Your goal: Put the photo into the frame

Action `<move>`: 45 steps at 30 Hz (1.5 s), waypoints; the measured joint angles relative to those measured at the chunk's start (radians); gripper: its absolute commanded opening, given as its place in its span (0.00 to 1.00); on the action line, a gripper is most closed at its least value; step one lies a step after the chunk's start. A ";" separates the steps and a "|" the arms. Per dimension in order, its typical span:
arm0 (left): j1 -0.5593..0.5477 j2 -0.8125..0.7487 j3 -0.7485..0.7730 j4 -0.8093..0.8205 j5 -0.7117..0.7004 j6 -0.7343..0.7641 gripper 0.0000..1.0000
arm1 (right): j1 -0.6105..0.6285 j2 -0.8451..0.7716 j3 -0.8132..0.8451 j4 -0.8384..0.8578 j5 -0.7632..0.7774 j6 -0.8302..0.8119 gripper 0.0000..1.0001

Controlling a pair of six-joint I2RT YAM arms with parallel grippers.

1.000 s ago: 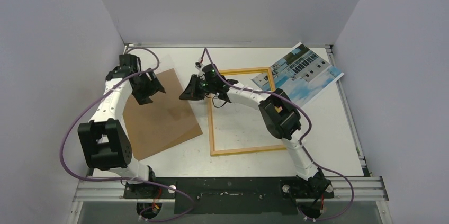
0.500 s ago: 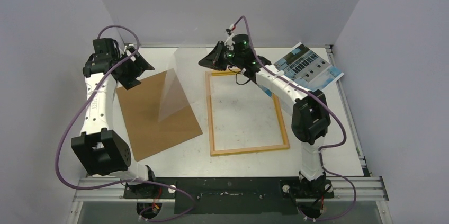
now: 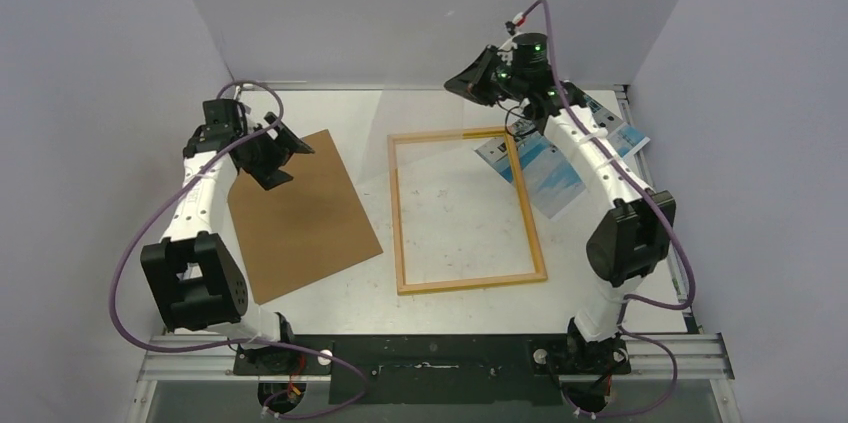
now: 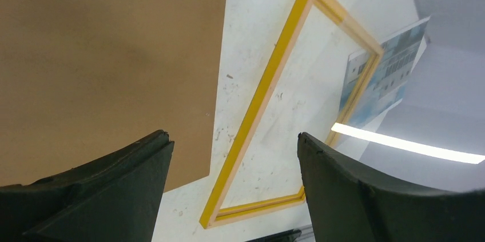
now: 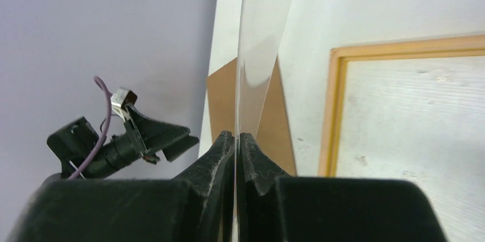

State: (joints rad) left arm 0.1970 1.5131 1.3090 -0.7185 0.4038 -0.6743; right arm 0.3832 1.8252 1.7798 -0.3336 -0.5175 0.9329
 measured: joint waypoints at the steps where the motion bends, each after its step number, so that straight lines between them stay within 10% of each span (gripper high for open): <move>1: -0.014 0.002 -0.023 0.006 0.000 -0.002 0.78 | -0.023 -0.019 0.000 -0.024 0.017 -0.017 0.00; 14: -0.398 0.324 -0.005 0.134 -0.010 -0.010 0.60 | -0.215 -0.226 0.045 -0.332 0.272 -0.257 0.00; 23: -0.485 0.523 0.138 0.133 -0.014 0.029 0.58 | -0.228 -0.312 0.049 -0.438 0.367 -0.335 0.00; 37: -0.536 0.622 0.273 0.026 -0.109 0.096 0.14 | -0.247 -0.315 0.039 -0.452 0.381 -0.346 0.00; 45: -0.537 0.633 0.313 -0.030 -0.138 0.164 0.11 | -0.252 -0.315 0.021 -0.453 0.371 -0.347 0.00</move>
State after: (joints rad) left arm -0.3405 2.1460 1.6218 -0.7486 0.2653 -0.5098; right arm 0.1314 1.5097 1.8008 -0.7868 -0.1463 0.5861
